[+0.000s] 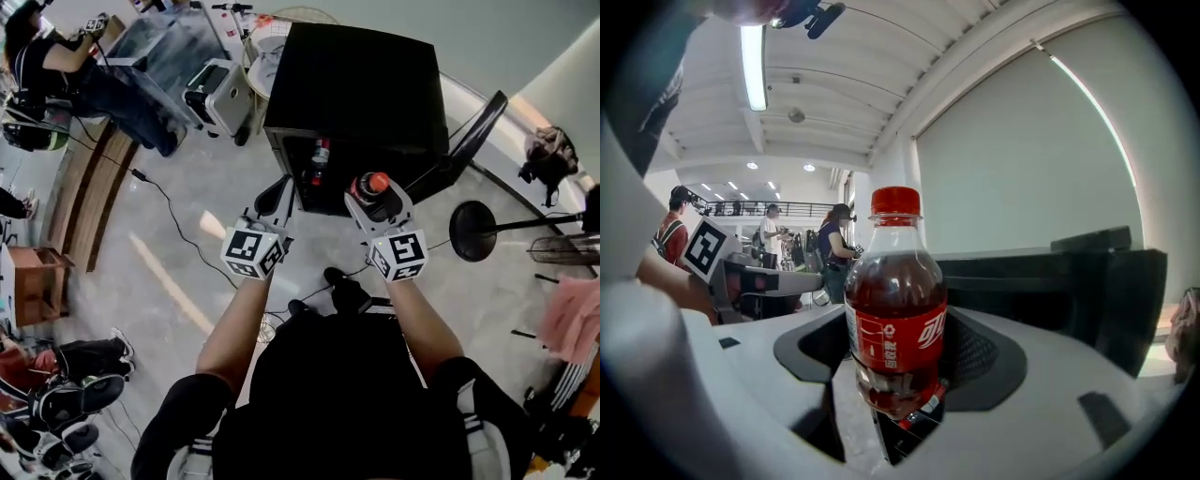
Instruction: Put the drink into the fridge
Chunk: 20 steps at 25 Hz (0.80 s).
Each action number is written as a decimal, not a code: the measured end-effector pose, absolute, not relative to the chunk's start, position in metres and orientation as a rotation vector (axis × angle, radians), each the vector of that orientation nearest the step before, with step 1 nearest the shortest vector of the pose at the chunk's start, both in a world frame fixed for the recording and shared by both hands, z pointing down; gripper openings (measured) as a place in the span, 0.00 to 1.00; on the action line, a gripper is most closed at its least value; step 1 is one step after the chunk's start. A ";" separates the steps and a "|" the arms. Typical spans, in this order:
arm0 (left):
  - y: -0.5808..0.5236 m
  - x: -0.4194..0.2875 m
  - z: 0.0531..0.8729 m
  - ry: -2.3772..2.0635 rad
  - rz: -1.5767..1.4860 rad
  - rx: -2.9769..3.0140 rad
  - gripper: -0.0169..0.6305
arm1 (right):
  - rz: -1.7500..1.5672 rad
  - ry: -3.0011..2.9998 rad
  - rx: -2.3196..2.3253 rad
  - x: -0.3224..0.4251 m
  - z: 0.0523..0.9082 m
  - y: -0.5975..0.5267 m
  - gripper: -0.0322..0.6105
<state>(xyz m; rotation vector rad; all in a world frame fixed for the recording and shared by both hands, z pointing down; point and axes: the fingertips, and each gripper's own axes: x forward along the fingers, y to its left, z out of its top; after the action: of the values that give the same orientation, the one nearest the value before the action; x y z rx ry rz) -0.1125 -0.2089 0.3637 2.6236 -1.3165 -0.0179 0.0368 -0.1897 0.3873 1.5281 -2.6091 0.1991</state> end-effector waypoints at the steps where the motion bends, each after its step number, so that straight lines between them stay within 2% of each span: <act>1: -0.211 -0.103 0.368 -1.300 -0.012 2.625 0.05 | 0.204 -2.601 1.544 0.043 0.392 -0.190 0.53; 8: -0.217 -0.056 0.403 -1.214 0.022 2.614 0.05 | 0.231 -2.541 1.616 0.074 0.433 -0.205 0.53; 20: -0.257 -0.012 0.529 -1.265 0.103 2.543 0.05 | 0.312 -2.499 1.681 0.100 0.550 -0.251 0.53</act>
<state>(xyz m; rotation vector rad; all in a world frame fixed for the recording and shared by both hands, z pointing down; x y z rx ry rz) -0.0120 -0.2573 0.5294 2.5431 -1.2653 0.1033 0.1002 -0.2509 0.5502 1.6807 -2.4994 0.3123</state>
